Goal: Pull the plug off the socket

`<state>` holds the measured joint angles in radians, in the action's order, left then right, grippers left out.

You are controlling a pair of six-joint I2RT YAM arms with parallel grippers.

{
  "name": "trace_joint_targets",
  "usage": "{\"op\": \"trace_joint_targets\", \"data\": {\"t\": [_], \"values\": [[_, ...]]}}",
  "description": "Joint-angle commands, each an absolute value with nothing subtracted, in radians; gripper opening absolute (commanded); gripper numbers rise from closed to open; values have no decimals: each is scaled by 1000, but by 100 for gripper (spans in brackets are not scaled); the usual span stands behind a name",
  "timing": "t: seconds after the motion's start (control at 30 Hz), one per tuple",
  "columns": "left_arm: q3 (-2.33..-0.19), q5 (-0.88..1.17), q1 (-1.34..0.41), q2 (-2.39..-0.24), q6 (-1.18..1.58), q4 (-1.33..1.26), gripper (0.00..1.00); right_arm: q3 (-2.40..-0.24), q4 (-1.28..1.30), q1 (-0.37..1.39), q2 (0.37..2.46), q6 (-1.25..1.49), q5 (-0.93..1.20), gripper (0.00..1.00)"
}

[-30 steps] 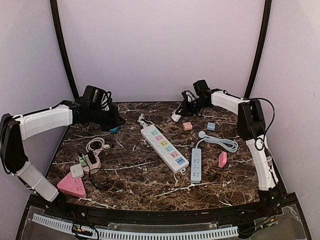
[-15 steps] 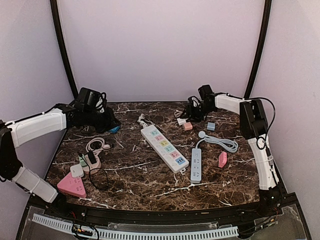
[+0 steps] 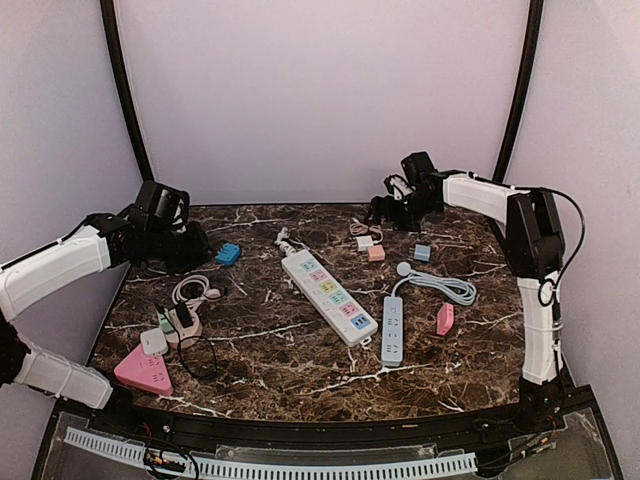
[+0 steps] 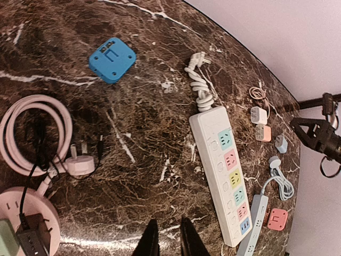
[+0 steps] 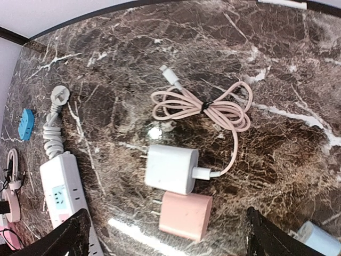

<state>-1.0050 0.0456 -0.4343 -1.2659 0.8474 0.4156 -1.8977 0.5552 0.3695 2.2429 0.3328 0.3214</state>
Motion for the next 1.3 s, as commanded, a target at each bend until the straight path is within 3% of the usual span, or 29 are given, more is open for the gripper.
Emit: {"op": "trace_joint_targets", "data": {"t": [0.0,0.27,0.5,0.77,1.03,1.27], "values": [[-970,-122,-426,-1178,912,601,20,-1827,541,445,2120,301,185,99],[-953,-244,-426,-1126,1002,811,42,-1736,516,587,2019,306,109,99],[-954,-350,-423,-1154,1121,991,53,-1724,511,689,2015,317,90,99],[-891,-313,-366,-1144,1083,939,63,-1715,506,717,2029,328,97,98],[-875,-217,-277,-1197,971,859,63,-1716,506,731,2041,334,93,99],[-829,-76,-196,-1253,891,777,53,-1715,515,738,2043,336,86,99]]}}
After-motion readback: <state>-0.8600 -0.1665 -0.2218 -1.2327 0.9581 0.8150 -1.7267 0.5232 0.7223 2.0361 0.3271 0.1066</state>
